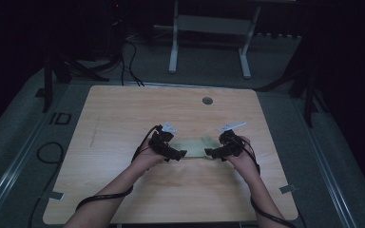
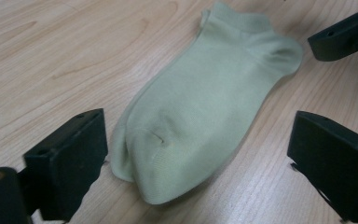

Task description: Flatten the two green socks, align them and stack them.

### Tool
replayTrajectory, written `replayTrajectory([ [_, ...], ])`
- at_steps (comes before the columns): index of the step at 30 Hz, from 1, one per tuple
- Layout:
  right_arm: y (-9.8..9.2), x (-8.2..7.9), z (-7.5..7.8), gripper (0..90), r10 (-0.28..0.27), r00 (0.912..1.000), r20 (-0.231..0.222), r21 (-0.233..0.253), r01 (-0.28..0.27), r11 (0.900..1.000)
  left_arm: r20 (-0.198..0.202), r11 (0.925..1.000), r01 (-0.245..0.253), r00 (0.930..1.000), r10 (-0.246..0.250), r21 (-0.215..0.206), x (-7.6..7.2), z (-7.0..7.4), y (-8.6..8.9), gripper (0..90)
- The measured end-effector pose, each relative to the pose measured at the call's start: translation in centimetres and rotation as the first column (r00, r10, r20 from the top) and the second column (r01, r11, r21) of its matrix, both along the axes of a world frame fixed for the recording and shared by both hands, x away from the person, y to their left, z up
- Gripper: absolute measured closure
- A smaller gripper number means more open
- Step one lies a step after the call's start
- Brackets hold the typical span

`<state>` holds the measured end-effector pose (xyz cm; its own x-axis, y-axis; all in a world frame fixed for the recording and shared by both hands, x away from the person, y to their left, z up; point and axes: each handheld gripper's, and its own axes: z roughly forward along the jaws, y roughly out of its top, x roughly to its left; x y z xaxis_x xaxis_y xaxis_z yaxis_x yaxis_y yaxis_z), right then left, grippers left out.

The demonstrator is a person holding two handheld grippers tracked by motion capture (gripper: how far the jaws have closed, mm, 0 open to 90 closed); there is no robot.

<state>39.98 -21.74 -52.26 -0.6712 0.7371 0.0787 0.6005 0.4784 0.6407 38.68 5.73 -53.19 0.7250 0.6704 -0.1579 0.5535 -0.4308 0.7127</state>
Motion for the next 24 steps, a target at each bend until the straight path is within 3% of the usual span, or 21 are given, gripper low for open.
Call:
replayTrajectory([
  [4,-0.6,-0.4,0.0,13.5,-0.021,0.9987,0.046,-0.007,0.021,1.0,0.022,0.9998,-0.006,0.9998,0.006,0.02,-0.5,-0.3,0.8,1.7],
  [15,-2.2,-1.3,-0.4,13.7,-0.049,0.9972,0.058,-0.025,0.05,0.998,0.075,0.9986,-0.036,0.9966,0.033,0.039,-1.9,-0.6,2.8,1.7],
  [24,-4.0,-2.8,-0.7,13.8,-0.071,0.9945,0.078,-0.028,0.073,0.997,0.11,0.998,-0.033,0.9935,0.027,0.054,-3.5,-1.1,4.8,1.7],
])
